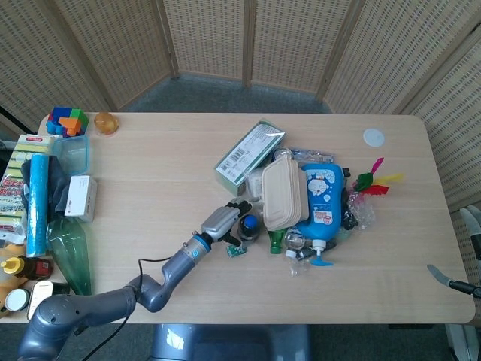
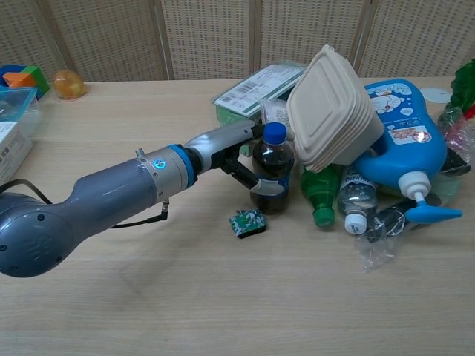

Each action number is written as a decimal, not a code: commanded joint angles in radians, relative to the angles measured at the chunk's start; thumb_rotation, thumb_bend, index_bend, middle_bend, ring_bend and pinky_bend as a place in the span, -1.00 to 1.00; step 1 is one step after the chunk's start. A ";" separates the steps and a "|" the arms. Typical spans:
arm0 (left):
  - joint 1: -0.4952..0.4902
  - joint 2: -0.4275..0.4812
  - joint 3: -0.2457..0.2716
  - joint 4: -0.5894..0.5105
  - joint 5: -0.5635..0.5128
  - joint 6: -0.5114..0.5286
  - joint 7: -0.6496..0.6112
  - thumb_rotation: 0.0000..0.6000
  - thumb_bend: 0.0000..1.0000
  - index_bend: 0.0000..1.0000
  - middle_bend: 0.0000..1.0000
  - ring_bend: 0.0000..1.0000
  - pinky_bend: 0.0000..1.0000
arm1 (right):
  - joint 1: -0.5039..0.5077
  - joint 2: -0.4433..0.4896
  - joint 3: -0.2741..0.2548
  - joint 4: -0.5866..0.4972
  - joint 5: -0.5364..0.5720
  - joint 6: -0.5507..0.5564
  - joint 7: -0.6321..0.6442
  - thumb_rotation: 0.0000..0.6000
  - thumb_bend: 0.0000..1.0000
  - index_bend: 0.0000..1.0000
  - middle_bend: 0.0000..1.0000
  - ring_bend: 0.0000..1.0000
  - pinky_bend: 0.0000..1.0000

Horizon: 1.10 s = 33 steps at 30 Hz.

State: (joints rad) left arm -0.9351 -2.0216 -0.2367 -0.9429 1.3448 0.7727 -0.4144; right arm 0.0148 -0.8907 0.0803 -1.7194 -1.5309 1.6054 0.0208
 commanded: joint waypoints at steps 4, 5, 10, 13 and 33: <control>-0.006 -0.023 -0.009 0.033 0.003 0.008 -0.044 1.00 -0.07 -0.33 -0.73 -0.58 -0.59 | -0.001 -0.001 0.002 -0.002 0.000 0.000 0.003 0.29 -0.71 -1.00 -1.00 -1.00 -1.00; -0.003 -0.027 -0.011 0.039 0.005 0.019 -0.049 1.00 -0.05 -0.26 -0.65 -0.51 -0.51 | -0.001 -0.001 0.002 -0.002 0.000 -0.001 0.003 0.29 -0.71 -1.00 -1.00 -1.00 -1.00; 0.008 -0.018 -0.012 0.038 0.005 0.033 -0.078 1.00 -0.01 -0.11 -0.49 -0.34 -0.33 | 0.000 0.000 0.003 -0.004 0.001 -0.004 0.000 0.29 -0.71 -1.00 -1.00 -1.00 -1.00; 0.022 0.013 -0.010 0.007 0.010 0.049 -0.092 1.00 -0.02 -0.08 -0.46 -0.32 -0.29 | 0.002 -0.001 0.004 -0.005 0.000 -0.008 -0.003 0.30 -0.71 -1.00 -1.00 -1.00 -1.00; 0.162 0.510 -0.083 -0.585 -0.054 0.151 -0.018 1.00 -0.06 -0.09 -0.44 -0.29 -0.27 | 0.035 -0.023 0.012 -0.022 -0.011 -0.048 -0.030 0.30 -0.71 -1.00 -1.00 -1.00 -1.00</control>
State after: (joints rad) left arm -0.8027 -1.5939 -0.2917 -1.4389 1.3162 0.9003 -0.4570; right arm 0.0482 -0.9123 0.0914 -1.7413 -1.5411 1.5586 -0.0084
